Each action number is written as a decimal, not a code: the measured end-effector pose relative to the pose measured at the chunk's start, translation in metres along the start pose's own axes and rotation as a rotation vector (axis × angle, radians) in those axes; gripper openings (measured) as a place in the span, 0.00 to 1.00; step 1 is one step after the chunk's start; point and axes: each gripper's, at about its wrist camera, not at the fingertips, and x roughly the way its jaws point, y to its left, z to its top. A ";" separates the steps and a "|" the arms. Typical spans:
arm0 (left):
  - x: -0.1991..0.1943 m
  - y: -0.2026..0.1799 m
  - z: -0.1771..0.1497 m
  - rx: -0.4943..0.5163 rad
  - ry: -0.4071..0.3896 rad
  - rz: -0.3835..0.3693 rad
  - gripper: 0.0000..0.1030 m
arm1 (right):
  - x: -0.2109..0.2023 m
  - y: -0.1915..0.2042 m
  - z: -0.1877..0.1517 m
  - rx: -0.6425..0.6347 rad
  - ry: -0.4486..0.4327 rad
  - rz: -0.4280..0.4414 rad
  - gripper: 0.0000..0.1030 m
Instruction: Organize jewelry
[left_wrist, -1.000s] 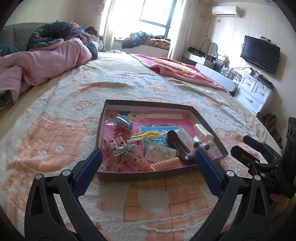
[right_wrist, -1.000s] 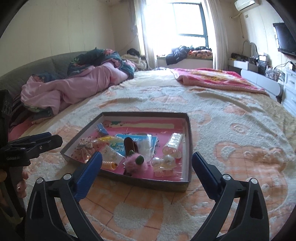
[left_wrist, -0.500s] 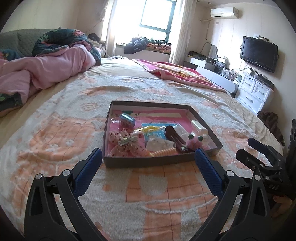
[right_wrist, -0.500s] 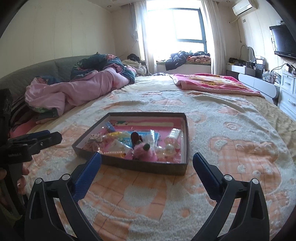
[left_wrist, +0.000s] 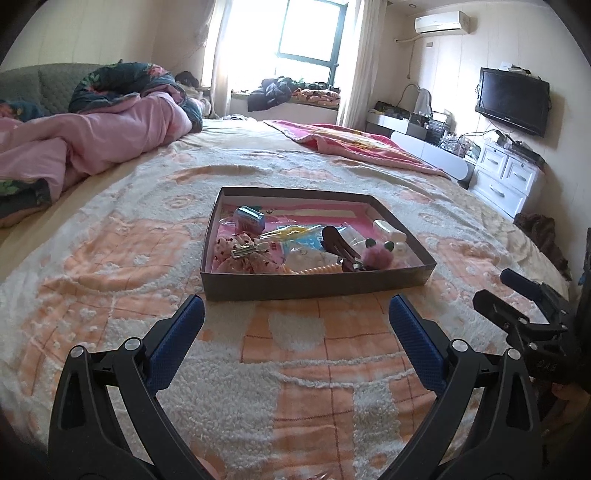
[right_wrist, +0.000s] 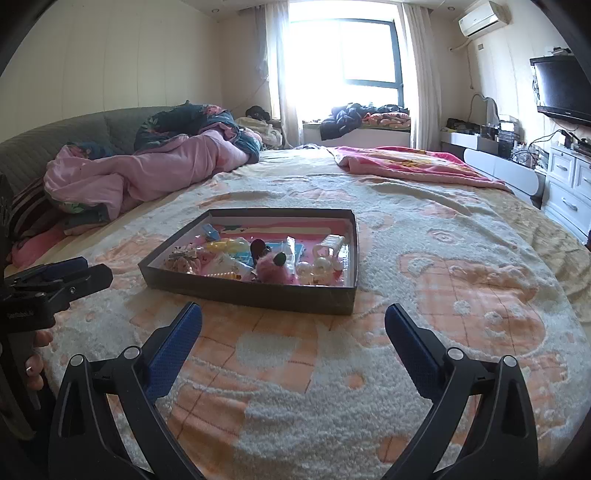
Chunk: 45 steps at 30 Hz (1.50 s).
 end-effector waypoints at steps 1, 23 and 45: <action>-0.001 -0.001 -0.002 0.000 0.000 0.001 0.89 | -0.002 0.000 -0.002 0.001 -0.003 0.002 0.94; 0.004 0.004 -0.010 0.007 -0.058 0.049 0.89 | -0.003 0.008 -0.011 -0.039 -0.098 -0.024 0.94; -0.007 0.000 -0.008 0.023 -0.144 0.061 0.89 | -0.015 0.006 -0.006 -0.039 -0.208 -0.027 0.94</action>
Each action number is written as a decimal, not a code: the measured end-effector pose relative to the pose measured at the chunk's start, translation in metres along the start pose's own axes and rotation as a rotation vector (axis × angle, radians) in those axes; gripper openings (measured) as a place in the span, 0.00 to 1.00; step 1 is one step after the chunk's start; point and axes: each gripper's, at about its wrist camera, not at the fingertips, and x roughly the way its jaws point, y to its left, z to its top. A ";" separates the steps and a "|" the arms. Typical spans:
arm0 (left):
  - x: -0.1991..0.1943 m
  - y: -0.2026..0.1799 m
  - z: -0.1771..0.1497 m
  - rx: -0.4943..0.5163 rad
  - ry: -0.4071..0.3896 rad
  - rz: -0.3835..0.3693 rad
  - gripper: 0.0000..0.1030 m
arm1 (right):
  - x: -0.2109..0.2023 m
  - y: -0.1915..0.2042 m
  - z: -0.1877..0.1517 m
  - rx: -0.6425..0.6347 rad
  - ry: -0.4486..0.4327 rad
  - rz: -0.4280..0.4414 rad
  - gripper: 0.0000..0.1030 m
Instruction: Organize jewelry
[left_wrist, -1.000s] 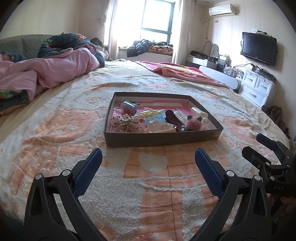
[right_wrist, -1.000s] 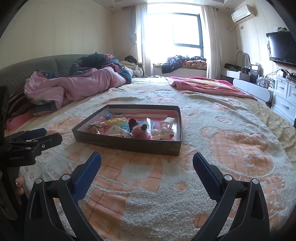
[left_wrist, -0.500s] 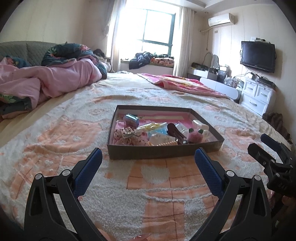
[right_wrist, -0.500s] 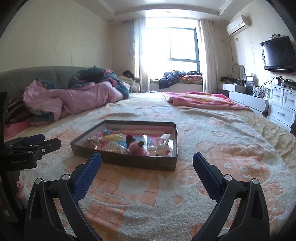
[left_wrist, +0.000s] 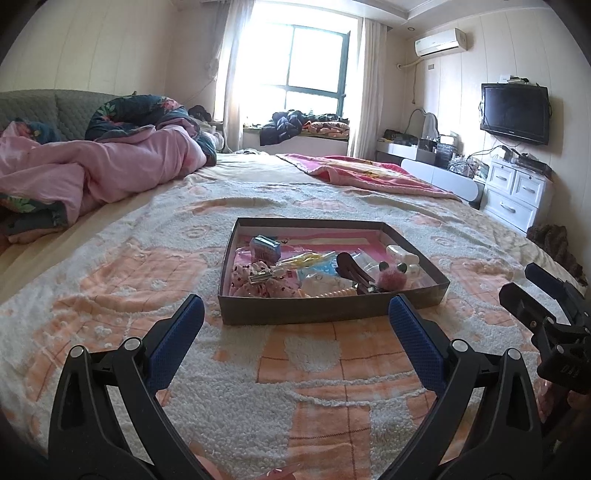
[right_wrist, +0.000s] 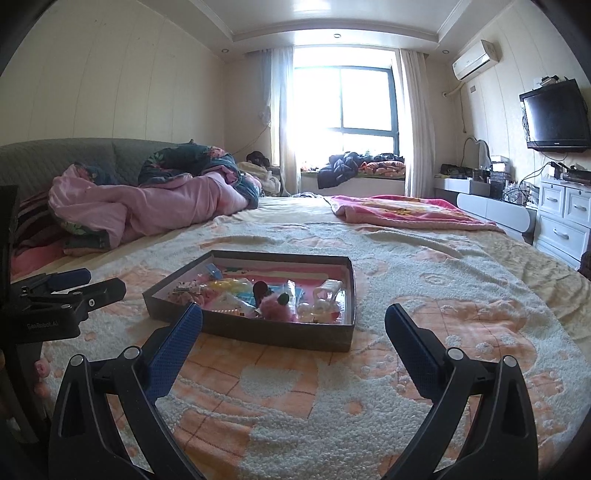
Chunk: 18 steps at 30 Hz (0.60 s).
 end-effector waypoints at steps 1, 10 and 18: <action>0.000 0.000 0.000 0.001 0.001 -0.002 0.89 | 0.001 0.000 0.000 0.001 0.001 0.001 0.94; 0.000 -0.001 0.000 0.001 0.003 0.000 0.89 | 0.000 -0.001 -0.002 0.004 0.005 0.002 0.94; 0.000 0.000 0.001 0.001 0.001 -0.001 0.89 | 0.000 -0.002 -0.004 0.007 0.006 0.000 0.94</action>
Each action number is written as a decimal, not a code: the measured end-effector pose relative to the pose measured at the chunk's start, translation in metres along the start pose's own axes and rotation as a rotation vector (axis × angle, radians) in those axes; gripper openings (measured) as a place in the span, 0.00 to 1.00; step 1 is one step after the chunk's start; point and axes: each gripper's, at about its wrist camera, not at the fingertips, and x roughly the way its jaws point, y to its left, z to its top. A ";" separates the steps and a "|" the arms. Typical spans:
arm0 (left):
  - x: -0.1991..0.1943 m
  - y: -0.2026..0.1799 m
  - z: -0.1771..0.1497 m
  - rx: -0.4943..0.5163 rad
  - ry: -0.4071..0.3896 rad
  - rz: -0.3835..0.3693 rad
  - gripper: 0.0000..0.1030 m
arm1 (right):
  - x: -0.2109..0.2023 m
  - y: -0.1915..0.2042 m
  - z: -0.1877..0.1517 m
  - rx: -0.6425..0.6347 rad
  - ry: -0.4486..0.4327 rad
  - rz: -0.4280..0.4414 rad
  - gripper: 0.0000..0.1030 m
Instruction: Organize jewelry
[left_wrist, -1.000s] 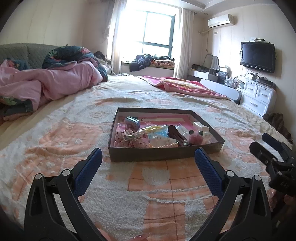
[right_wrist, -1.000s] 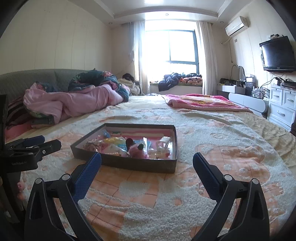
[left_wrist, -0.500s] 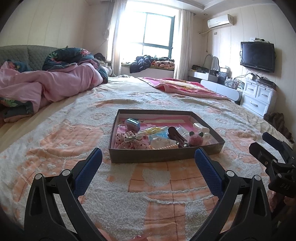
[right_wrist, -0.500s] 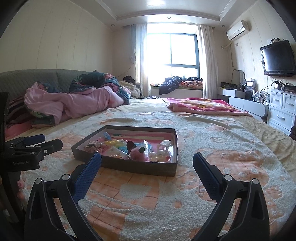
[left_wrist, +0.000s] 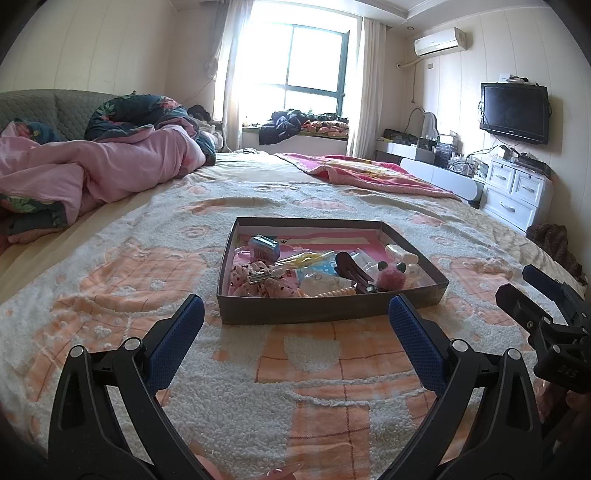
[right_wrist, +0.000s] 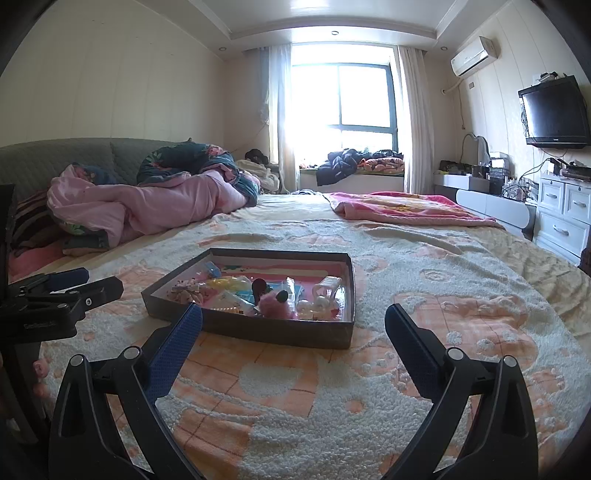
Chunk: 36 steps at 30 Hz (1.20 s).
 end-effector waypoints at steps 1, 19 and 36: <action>0.000 0.000 0.000 0.001 0.000 0.001 0.89 | 0.000 0.000 0.000 -0.001 0.000 0.001 0.94; 0.000 0.000 0.000 0.000 0.001 0.001 0.89 | 0.002 0.000 -0.002 0.004 0.003 0.004 0.94; 0.000 0.000 0.000 0.002 0.000 0.001 0.89 | 0.004 0.002 -0.002 0.010 0.010 0.008 0.94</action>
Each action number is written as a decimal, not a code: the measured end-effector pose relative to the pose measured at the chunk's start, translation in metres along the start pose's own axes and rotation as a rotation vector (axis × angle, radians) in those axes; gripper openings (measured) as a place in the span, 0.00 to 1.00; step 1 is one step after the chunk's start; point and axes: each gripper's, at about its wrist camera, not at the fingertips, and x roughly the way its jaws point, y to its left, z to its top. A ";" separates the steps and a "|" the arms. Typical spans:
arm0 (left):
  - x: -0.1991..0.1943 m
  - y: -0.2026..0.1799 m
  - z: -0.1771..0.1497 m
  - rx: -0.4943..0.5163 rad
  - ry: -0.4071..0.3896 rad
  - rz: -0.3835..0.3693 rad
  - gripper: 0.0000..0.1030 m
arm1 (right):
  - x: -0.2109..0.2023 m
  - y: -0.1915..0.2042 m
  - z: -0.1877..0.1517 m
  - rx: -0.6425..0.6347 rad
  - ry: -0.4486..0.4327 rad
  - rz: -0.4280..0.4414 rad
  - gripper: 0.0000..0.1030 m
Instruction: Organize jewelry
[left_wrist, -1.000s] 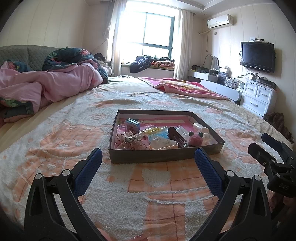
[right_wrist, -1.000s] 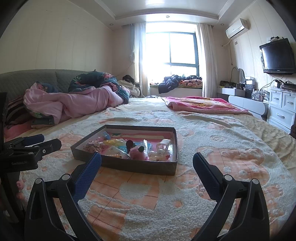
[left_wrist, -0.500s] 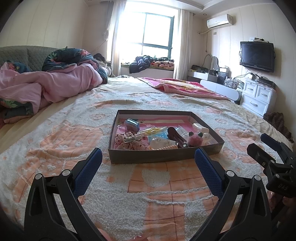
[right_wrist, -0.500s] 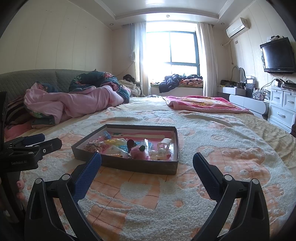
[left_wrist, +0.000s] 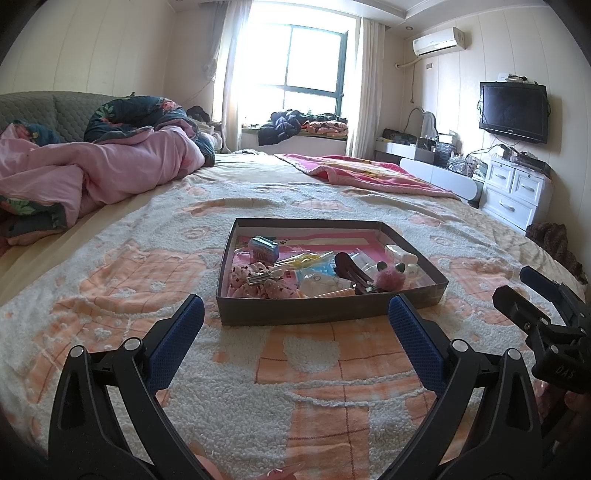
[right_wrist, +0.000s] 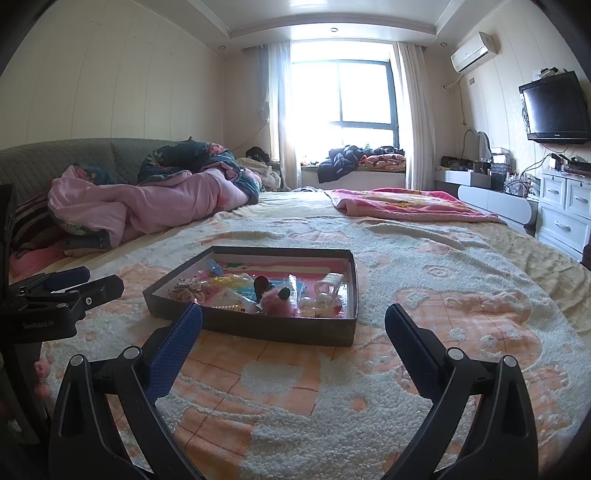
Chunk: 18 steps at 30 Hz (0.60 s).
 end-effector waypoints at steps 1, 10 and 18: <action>0.000 0.000 0.000 0.001 0.000 0.001 0.89 | 0.000 0.000 0.000 -0.001 -0.001 -0.001 0.94; 0.000 0.000 0.000 0.002 0.001 0.003 0.89 | -0.001 0.000 -0.001 -0.001 0.007 -0.001 0.94; 0.000 0.000 0.001 0.003 0.001 0.004 0.89 | 0.000 0.000 0.000 0.001 0.007 0.001 0.94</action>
